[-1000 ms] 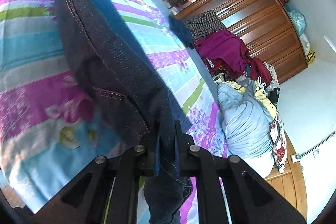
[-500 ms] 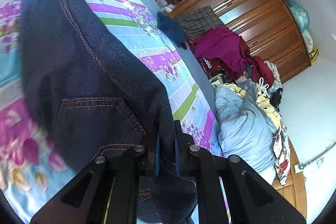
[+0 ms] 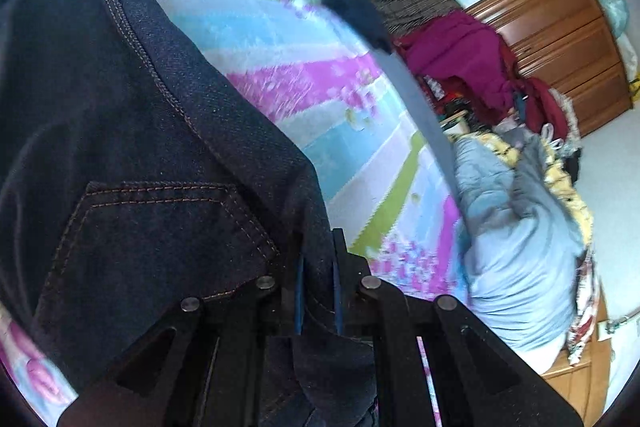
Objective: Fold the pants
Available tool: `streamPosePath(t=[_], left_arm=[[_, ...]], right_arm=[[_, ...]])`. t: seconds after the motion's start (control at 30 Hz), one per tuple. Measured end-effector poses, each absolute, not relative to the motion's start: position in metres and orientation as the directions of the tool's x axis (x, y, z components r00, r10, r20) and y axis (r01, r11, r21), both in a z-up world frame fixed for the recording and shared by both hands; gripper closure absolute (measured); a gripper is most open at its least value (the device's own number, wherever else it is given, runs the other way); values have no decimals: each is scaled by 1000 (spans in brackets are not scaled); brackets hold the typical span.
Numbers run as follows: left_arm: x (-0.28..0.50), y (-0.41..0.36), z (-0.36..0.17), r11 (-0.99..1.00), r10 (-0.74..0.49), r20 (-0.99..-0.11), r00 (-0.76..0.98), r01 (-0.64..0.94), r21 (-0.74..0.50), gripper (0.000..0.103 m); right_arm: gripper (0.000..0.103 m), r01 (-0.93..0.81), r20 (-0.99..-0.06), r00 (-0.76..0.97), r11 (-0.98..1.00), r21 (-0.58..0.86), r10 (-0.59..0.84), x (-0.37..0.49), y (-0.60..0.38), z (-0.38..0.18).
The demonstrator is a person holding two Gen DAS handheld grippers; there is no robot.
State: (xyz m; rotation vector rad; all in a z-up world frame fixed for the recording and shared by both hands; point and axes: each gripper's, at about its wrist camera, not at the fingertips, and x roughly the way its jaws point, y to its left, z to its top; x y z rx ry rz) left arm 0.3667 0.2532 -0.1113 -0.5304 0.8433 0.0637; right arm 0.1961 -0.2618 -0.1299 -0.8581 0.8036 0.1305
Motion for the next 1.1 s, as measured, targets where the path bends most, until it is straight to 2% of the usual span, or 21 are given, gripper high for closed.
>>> streamPosePath(t=[0.17,0.37,0.57,0.63,0.7,0.77,0.83,0.87,1.0,1.1], left_arm=[[378,250,-136,884,-117,-795,595,-303,-357,93],[384,249,-137,905,-101,-807,581,-284,-317,91],[390,254,-142,887,-111,-811,574,-312,-341,91],[397,253,-151,887,-104,-830,549,-327,-327,90],[400,256,-161,879,-119,-840,529,-338,-337,89],[396,261,-160,861,-143,-828,542,-344,-374,88],[394,261,-152,876,-95,-824,558,-347,-336,74],[394,261,-148,882,-72,-821,567,-348,-318,70],[395,264,-132,891,-46,-794,606,-335,-307,68],[394,253,-119,901,-87,-758,646,-275,-337,68]], right_arm=[[91,-446,-741,645,696,-563,-187,221,-265,-169],[90,-454,-765,622,719,-526,-168,233,-271,-188],[89,-447,-779,611,753,-483,-137,247,-280,-181],[79,-440,-785,604,763,-473,-138,252,-283,-184],[58,-421,-779,606,767,-485,-160,255,-286,-193],[45,-372,-753,633,783,-499,-179,255,-291,-190],[44,-338,-750,643,820,-462,-157,251,-303,-177],[44,-327,-746,650,834,-445,-143,246,-309,-168],[41,-233,-725,677,896,-378,-129,226,-360,-131],[41,-136,-734,660,936,-323,-157,221,-409,-123]])
